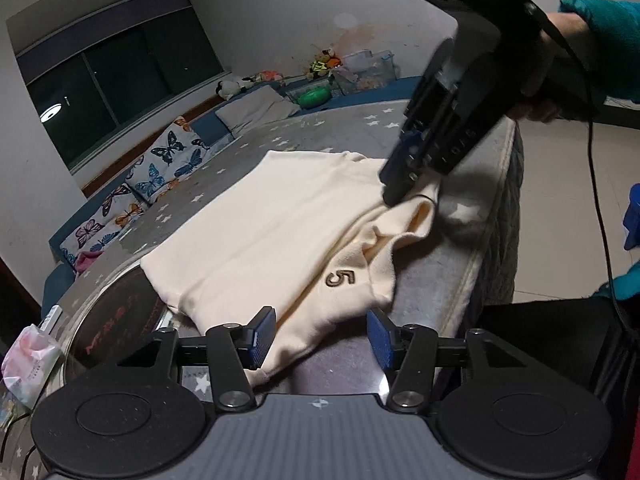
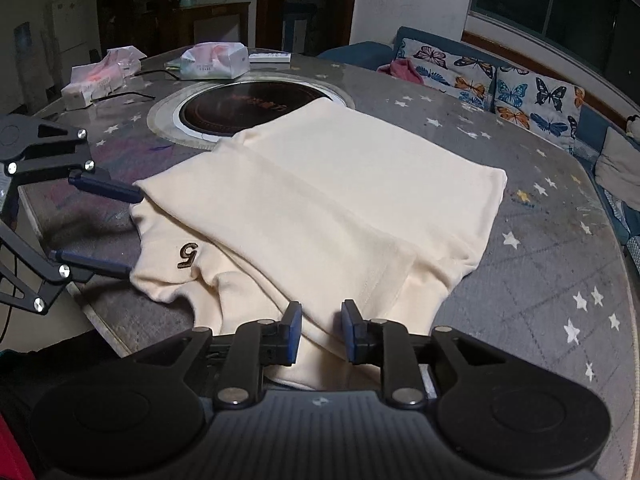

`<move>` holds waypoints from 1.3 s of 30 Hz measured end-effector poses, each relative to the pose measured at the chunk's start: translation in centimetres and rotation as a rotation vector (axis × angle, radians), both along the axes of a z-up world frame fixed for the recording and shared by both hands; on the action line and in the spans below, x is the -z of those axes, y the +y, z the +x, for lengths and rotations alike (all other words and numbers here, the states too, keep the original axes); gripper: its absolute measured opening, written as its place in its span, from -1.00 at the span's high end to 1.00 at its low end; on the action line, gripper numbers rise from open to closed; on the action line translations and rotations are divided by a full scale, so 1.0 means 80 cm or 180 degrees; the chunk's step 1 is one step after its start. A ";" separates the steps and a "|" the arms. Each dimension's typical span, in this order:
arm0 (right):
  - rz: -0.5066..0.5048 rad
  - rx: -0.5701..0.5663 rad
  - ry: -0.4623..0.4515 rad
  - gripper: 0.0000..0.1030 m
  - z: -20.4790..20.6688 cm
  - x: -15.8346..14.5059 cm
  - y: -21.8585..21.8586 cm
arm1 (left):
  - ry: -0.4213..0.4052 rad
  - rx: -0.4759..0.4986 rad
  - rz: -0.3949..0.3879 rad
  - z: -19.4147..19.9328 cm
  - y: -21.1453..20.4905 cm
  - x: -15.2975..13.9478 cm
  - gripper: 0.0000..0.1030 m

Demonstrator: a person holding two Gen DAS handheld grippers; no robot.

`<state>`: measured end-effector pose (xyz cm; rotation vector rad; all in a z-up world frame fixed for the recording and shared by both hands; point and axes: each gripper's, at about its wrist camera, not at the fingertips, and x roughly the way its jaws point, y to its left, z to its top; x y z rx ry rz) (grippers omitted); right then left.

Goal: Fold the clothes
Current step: 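Move both grippers to the side edge of the sweatshirt by the printed number, then grasp the sweatshirt side edge with both grippers and lift it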

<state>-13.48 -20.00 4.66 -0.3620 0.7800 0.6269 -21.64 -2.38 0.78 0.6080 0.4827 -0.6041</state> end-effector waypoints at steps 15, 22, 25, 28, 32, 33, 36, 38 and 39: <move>-0.0081 -0.0243 -0.0286 0.12 -0.032 -0.029 -0.010 | -0.0063 0.0049 -0.0259 0.025 -0.008 -0.013 0.82; -0.0060 -0.0608 -0.0416 -0.12 -0.047 -0.032 -0.002 | 0.0204 -0.0375 -0.0787 0.090 0.010 -0.051 0.84; -0.0130 -0.0685 -0.0483 -0.13 -0.048 -0.021 0.007 | 0.0263 -0.0407 -0.0827 0.105 0.011 -0.050 0.84; -0.0187 -0.0602 -0.0577 -0.12 -0.038 -0.010 0.011 | 0.0290 -0.0378 -0.0842 0.106 0.012 -0.049 0.84; -0.0154 -0.0581 -0.0492 0.13 -0.019 0.000 0.012 | 0.0317 -0.0361 -0.0852 0.100 0.017 -0.045 0.84; -0.0153 -0.0581 -0.0471 0.38 -0.016 0.002 0.013 | 0.0322 -0.0374 -0.0858 0.098 0.018 -0.045 0.83; -0.0195 -0.0621 -0.0414 0.73 -0.011 0.009 0.018 | 0.0302 -0.0338 -0.0838 0.086 0.020 -0.041 0.73; -0.0111 -0.0568 -0.0377 0.78 -0.008 0.005 0.015 | 0.0235 -0.0316 -0.0780 0.073 0.022 -0.038 0.48; -0.0054 -0.0532 -0.0351 0.79 -0.006 0.003 0.012 | 0.0201 -0.0305 -0.0736 0.067 0.023 -0.035 0.29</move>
